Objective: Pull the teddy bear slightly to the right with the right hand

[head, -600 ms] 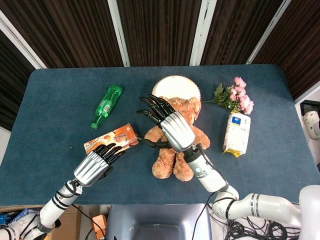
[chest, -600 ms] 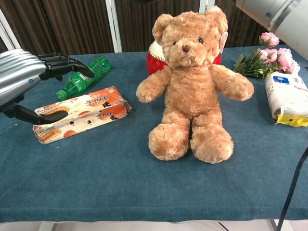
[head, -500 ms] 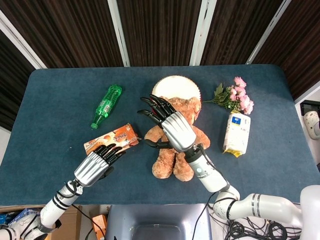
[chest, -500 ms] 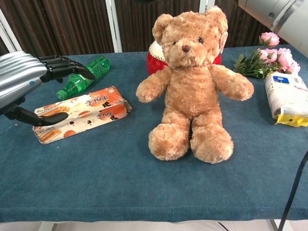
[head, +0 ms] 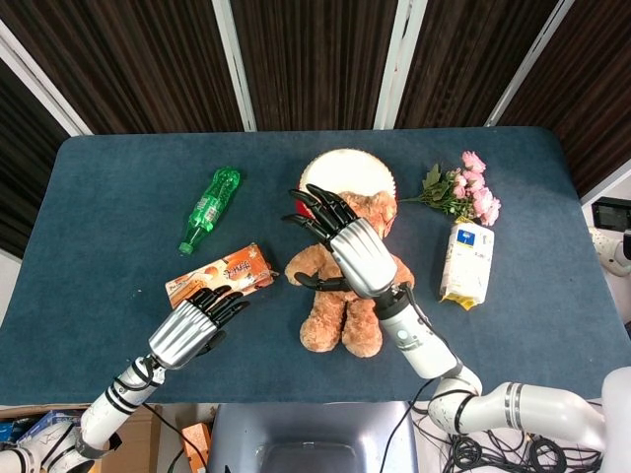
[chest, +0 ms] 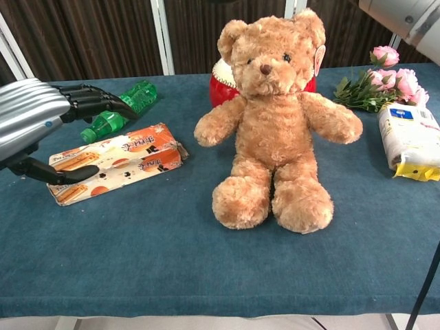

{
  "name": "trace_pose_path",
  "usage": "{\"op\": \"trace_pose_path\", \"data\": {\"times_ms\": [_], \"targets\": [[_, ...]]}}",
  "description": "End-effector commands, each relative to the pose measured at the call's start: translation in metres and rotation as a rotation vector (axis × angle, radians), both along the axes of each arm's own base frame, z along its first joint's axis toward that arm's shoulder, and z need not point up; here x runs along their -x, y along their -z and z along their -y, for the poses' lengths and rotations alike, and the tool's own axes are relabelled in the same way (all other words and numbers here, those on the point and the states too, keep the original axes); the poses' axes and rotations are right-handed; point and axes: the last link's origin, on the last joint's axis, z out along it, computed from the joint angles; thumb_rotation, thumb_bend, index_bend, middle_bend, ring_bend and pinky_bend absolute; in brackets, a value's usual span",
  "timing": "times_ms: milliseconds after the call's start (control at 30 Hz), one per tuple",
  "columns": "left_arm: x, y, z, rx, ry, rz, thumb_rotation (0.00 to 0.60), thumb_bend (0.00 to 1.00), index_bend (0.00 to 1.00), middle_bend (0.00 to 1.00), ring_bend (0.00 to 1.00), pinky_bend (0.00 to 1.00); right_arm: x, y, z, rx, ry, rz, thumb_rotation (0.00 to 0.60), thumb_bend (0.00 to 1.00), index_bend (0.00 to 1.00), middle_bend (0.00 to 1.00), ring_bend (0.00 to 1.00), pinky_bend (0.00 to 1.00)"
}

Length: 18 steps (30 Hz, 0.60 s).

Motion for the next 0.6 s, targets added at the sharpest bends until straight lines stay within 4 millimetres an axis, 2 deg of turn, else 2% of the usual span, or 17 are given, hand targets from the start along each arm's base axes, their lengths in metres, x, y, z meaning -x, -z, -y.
{"op": "trace_pose_path", "data": {"times_ms": [33, 167, 267, 433, 600], "targets": [[0.007, -0.005, 0.001, -0.01, -0.024, -0.018, 0.6, 0.3, 0.26, 0.26, 0.22, 0.38, 0.006, -0.001, -0.005, -0.028, -0.004, -0.001, 0.6, 0.09, 0.27, 0.08, 0.03, 0.15], [0.025, -0.023, 0.007, -0.058, -0.099, -0.048, 0.6, 0.3, 0.26, 0.25, 0.23, 0.38, 0.022, -0.007, -0.018, -0.056, -0.018, -0.034, 0.6, 0.09, 0.27, 0.08, 0.03, 0.15], [0.047, -0.043, 0.014, -0.189, -0.155, -0.117, 0.6, 0.3, 0.27, 0.26, 0.24, 0.38, 0.045, -0.014, -0.033, -0.059, -0.012, -0.098, 0.6, 0.09, 0.27, 0.08, 0.03, 0.15], [0.085, -0.062, 0.041, -0.277, -0.327, -0.073, 0.6, 0.3, 0.29, 0.28, 0.25, 0.38, 0.092, -0.027, -0.064, -0.017, -0.031, -0.192, 0.6, 0.09, 0.28, 0.08, 0.03, 0.15], [0.113, -0.063, 0.069, -0.274, -0.4, -0.087, 0.6, 0.3, 0.29, 0.28, 0.25, 0.39, 0.147, -0.037, -0.098, 0.011, -0.013, -0.297, 0.6, 0.09, 0.28, 0.08, 0.03, 0.15]]}}
